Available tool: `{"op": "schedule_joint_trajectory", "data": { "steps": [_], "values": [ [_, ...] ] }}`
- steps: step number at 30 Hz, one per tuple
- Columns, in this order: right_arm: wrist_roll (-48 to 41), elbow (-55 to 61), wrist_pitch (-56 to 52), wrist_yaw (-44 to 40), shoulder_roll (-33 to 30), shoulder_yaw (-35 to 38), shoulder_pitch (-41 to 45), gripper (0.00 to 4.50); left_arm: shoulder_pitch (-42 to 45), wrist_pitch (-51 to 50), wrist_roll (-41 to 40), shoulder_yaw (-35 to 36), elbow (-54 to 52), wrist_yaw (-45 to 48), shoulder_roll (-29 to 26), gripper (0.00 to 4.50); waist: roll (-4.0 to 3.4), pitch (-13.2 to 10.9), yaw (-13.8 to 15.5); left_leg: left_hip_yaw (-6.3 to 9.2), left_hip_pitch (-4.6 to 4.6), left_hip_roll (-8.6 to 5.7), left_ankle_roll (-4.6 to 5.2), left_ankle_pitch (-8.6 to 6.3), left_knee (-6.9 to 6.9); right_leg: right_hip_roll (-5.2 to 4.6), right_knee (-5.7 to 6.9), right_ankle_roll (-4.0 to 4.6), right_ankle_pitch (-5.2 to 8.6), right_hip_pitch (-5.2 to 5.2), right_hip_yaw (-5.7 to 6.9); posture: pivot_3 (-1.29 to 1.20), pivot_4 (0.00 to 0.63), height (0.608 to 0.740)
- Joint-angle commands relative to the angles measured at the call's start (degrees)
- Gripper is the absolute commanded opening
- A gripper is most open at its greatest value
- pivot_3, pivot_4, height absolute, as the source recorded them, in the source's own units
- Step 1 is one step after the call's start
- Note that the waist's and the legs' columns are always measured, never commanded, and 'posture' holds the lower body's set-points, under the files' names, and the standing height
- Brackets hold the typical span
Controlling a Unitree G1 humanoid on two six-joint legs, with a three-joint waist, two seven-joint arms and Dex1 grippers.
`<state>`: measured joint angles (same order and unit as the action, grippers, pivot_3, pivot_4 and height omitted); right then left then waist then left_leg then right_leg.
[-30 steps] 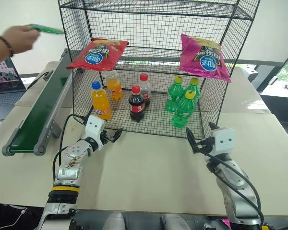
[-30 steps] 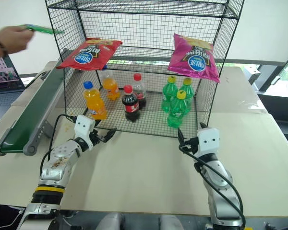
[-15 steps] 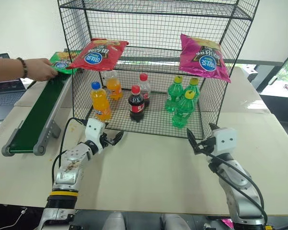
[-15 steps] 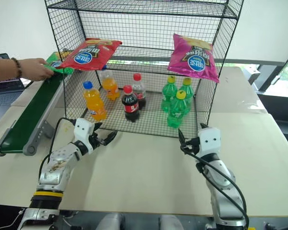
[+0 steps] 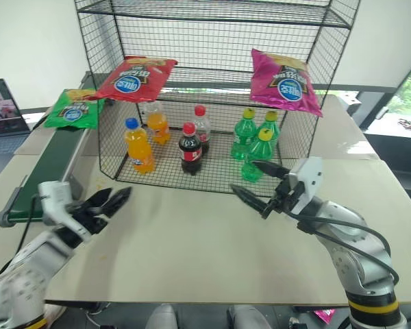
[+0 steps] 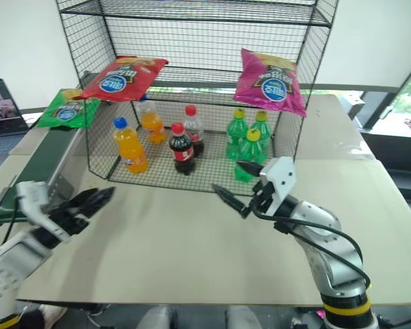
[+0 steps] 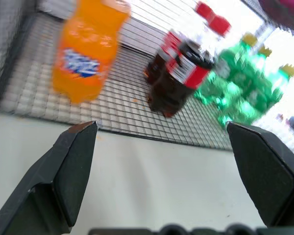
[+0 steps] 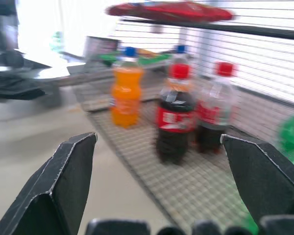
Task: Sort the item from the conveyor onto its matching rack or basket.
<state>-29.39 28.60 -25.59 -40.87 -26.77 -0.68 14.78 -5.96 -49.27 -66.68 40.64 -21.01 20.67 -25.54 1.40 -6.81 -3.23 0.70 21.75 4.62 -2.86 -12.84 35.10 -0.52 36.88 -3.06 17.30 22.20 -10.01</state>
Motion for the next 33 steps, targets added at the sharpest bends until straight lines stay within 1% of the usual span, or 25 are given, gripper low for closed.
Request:
{"op": "schedule_joint_trajectory", "data": {
  "steps": [1, 3, 5, 7, 10, 16, 20, 33],
  "values": [
    [-6.64, 0.15, -1.36, -7.41, 0.47, -2.79, 8.31, 4.50, -4.07, 3.12, -17.72, 12.82, 3.35, -11.95, 2.67, 4.47, 0.01, -0.01, -0.80, 0.01, -0.03, 0.02, 0.02, -0.01, -0.02, 0.00, 0.06, 0.02, 0.01, 0.00, 0.01, 0.00, 0.150, 0.740],
    [-7.18, -1.45, -1.17, -9.59, 0.64, -3.91, 10.54, 4.50, -5.82, 4.79, -22.73, 14.82, 3.44, -15.62, 3.21, 4.47, 0.12, 0.01, -0.55, 0.31, -0.02, 0.02, 0.06, -0.04, -0.02, 0.04, 0.11, 0.10, 0.06, -0.02, 0.32, 0.00, 0.150, 0.740],
    [-7.59, -3.07, -0.84, -11.28, 1.03, -4.69, 12.59, 4.50, -7.54, 6.37, -27.19, 16.49, 4.00, -18.02, 3.60, 4.47, 0.18, 0.05, 0.32, 0.68, 0.06, -0.01, 0.05, -0.04, 0.00, 0.02, 0.10, 0.18, 0.09, -0.09, 0.68, 0.00, 0.150, 0.740],
    [-8.26, -4.36, -0.54, -13.15, 1.64, -5.29, 14.65, 4.50, -8.50, 8.63, -31.12, 17.97, 5.38, -19.86, 4.12, 4.47, 0.17, 0.05, 0.99, 0.69, 0.14, -0.07, 0.02, -0.03, 0.03, -0.09, 0.04, 0.20, 0.10, -0.10, 0.76, 0.00, 0.150, 0.740],
    [-8.89, -5.45, -0.42, -15.00, 2.34, -5.98, 16.94, 4.50, -8.49, 11.60, -34.22, 18.67, 7.79, -21.60, 4.69, 4.47, 0.17, 0.05, 1.47, 0.71, 0.19, -0.14, -0.09, 0.04, 0.04, -0.18, 0.03, 0.21, 0.10, -0.08, 0.81, 0.00, 0.150, 0.740],
    [-9.17, -7.15, -0.39, -18.73, 2.60, -6.86, 20.09, 4.50, -7.13, 13.01, -35.32, 16.68, 13.31, -20.50, 3.63, 4.47, 0.17, 0.06, 1.46, 0.78, 0.15, -0.14, -0.13, 0.06, 0.00, -0.15, 0.09, 0.31, 0.16, -0.08, 0.94, 0.00, 0.150, 0.740],
    [-9.61, -7.98, -0.83, -20.05, 3.00, -7.01, 21.81, 4.50, -5.44, 12.78, -35.82, 16.19, 18.78, -20.99, 2.89, 4.47, 0.17, 0.06, 1.44, 0.84, 0.20, -0.13, -0.13, 0.06, -0.02, -0.15, 0.08, 0.32, 0.16, -0.06, 1.03, 0.00, 0.150, 0.740],
    [-9.09, -7.75, 0.11, -21.51, 3.41, -6.74, 22.73, 4.50, -6.04, 11.97, -34.70, 14.76, 19.55, -18.54, 2.12, 4.47, 0.17, 0.07, 1.15, 0.89, 0.20, -0.12, -0.14, 0.07, -0.07, -0.16, 0.08, 0.34, 0.17, -0.05, 1.13, 0.00, 0.150, 0.740]
  ]
}}
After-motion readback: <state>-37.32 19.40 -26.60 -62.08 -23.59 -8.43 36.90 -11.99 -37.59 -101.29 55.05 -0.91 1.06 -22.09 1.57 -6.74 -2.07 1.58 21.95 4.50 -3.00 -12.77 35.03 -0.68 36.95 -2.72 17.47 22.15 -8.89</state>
